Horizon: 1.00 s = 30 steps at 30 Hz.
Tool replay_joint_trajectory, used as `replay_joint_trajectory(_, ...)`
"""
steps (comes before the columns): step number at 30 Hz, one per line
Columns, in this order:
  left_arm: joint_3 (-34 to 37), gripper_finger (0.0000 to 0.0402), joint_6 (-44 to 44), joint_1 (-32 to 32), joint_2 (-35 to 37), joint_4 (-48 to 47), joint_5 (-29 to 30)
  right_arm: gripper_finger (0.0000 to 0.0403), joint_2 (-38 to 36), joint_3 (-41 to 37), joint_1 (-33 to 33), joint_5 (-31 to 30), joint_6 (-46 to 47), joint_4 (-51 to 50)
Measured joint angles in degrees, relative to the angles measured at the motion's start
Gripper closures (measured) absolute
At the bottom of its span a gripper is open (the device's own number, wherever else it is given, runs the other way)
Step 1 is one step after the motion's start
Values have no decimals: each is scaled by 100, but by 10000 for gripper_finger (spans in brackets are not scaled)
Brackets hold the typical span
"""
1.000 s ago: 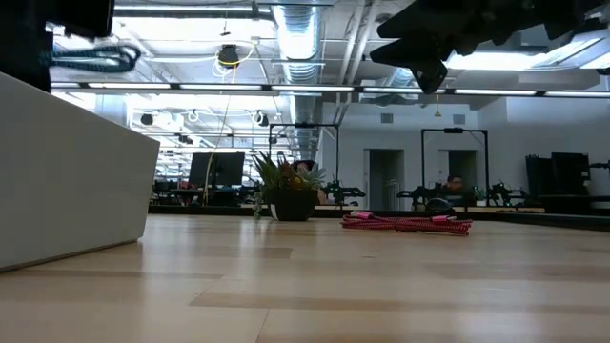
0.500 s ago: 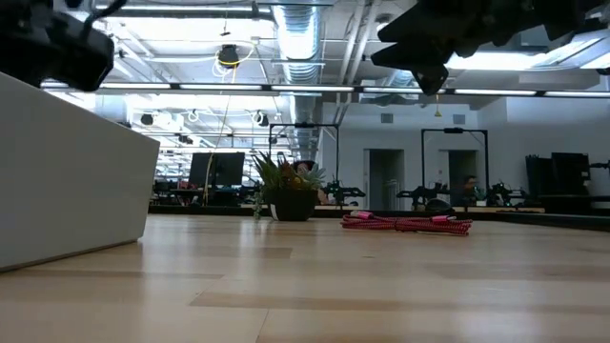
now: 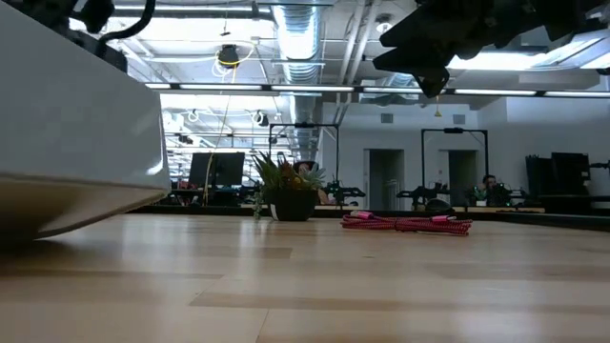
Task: Pick and place USB-C Cables
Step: Put the blue USB cable into the gray bin, then put the pink USB cable into the gray bin
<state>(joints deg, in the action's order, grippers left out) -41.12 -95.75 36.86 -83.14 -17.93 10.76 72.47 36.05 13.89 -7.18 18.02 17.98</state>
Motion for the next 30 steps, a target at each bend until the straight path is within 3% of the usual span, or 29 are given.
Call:
replay_joint_trajectory(7, 7, 225, 301, 6, 418, 184, 31, 197, -2, 1, -49, -231, -70, -109)
replay_joint_trajectory(14, 7, 161, 640, 10, 1242, 237, 411, 178, -2, 2, -512, -976, -77, -1481)
replay_joint_trajectory(20, 7, 150, 1219, 15, 2180, 253, 1044, 179, -2, 2, -985, -982, 300, -2633)
replay_joint_trajectory(30, 2, 151, 4237, 11, 3391, 896, 2678, 178, -1, 2, -1073, -948, 414, -2991)
